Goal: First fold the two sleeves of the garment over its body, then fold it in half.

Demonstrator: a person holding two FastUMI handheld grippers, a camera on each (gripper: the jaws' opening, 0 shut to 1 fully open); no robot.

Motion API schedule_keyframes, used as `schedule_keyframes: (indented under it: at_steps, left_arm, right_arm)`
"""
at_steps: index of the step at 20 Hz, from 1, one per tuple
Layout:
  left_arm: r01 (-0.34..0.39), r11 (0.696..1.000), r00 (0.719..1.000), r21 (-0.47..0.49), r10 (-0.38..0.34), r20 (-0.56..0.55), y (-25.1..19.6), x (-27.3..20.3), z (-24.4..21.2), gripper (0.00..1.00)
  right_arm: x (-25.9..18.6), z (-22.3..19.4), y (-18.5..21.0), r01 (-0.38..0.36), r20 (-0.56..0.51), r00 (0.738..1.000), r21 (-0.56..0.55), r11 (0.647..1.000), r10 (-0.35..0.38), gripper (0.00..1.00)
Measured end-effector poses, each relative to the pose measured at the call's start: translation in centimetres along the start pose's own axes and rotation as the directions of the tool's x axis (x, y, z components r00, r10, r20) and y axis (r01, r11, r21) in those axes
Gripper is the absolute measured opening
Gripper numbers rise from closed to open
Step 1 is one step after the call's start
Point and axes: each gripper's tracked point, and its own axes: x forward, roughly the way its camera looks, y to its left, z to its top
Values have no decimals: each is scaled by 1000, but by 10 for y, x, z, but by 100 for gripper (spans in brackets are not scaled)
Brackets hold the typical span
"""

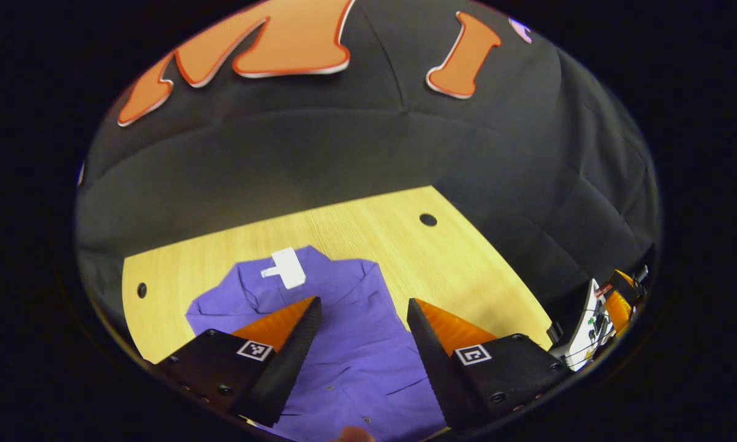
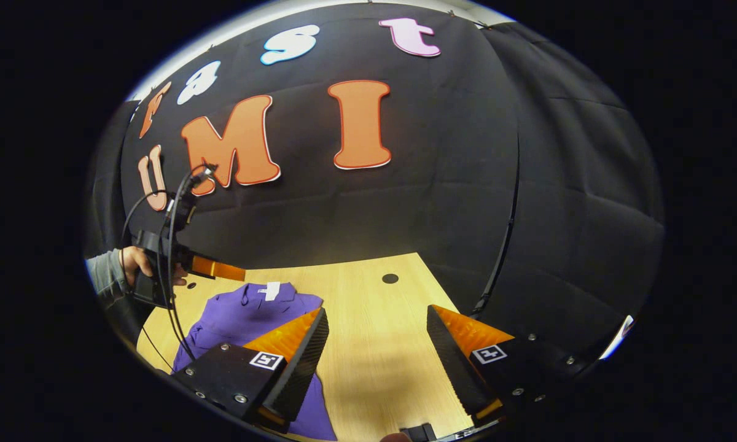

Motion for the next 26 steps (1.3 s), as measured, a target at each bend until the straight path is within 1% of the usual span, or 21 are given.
schedule_keyframes:
  at_steps: [2, 3, 5, 7, 8, 9, 10, 12, 13, 14, 15, 17, 18, 19, 20, 21, 22, 23, 24, 25, 26]
  left_arm:
    - [-55, 998, 992, -5, 56, 111, 15, -36, 9, 92]
    - [-116, 993, 972, -20, 118, 203, 27, -72, 17, 94]
    - [-181, 983, 924, -36, 182, 337, 45, -118, 25, 94]
    - [-282, 958, 847, -45, 271, 458, 60, -165, 31, 94]
    - [-332, 940, 790, -76, 321, 523, 67, -196, 30, 94]
    - [-361, 924, 728, -123, 362, 582, 71, -224, 27, 94]
    - [-379, 911, 677, -160, 391, 623, 73, -247, 23, 94]
    - [-420, 887, 598, -193, 430, 676, 74, -284, 18, 94]
    - [-450, 869, 557, -203, 452, 697, 77, -306, 12, 89]
    - [-461, 861, 539, -213, 462, 704, 79, -320, 7, 94]
    - [-467, 856, 509, -221, 464, 725, 87, -337, -18, 89]
    - [-501, 835, 447, -230, 477, 757, 88, -357, -34, 89]
    - [-519, 818, 429, -249, 501, 752, 91, -365, -51, 93]
    - [-520, 813, 429, -263, 515, 742, 93, -366, -64, 89]
    - [-539, 796, 416, -274, 535, 735, 94, -367, -78, 89]
    - [-574, 776, 427, -263, 557, 712, 103, -366, -91, 93]
    - [-594, 764, 449, -251, 574, 684, 108, -357, -107, 89]
    - [-576, 785, 524, -228, 569, 634, 110, -332, -126, 93]
    - [-554, 803, 593, -218, 565, 573, 112, -312, -148, 92]
    - [-567, 798, 631, -204, 581, 514, 121, -301, -167, 93]
    - [-589, 786, 656, -190, 602, 456, 135, -292, -184, 93]
  right_arm:
    - [5, 11, 16, -33, 25, 999, -21, 999, 34, 96]
    - [9, 18, 37, -76, 41, 996, -43, 996, 78, 95]
    - [13, 34, 62, -116, 88, 989, -80, 990, 123, 96]
    - [17, 49, 89, -135, 150, 977, -121, 983, 153, 96]
    - [16, 62, 101, -138, 196, 966, -149, 979, 166, 95]
    - [13, 73, 112, -139, 250, 951, -179, 974, 182, 95]
    - [6, 81, 119, -143, 285, 939, -191, 971, 195, 95]
    - [-8, 97, 133, -172, 350, 909, -183, 968, 228, 95]
    - [-14, 103, 137, -182, 380, 893, -179, 967, 239, 95]
    - [-12, 101, 137, -177, 387, 892, -176, 968, 233, 95]
    - [-12, 99, 137, -175, 386, 893, -177, 969, 232, 95]
    - [-14, 88, 136, -168, 368, 902, -184, 968, 227, 95]
    - [-14, 76, 131, -146, 353, 912, -193, 970, 208, 95]
    - [-15, 66, 128, -136, 336, 921, -190, 972, 194, 95]
    - [-18, 56, 132, -150, 321, 924, -188, 971, 206, 95]
    - [-19, 42, 135, -159, 292, 933, -189, 969, 210, 95]
    - [-19, 29, 136, -166, 255, 943, -192, 967, 213, 95]
    - [-16, 1, 142, -184, 169, 961, -192, 964, 217, 95]
    - [-10, -32, 145, -205, 66, 973, -181, 962, 220, 95]
    - [-9, -47, 144, -204, 27, 977, -180, 962, 212, 95]
    - [-7, -57, 143, -198, -1, 980, -184, 963, 201, 95]
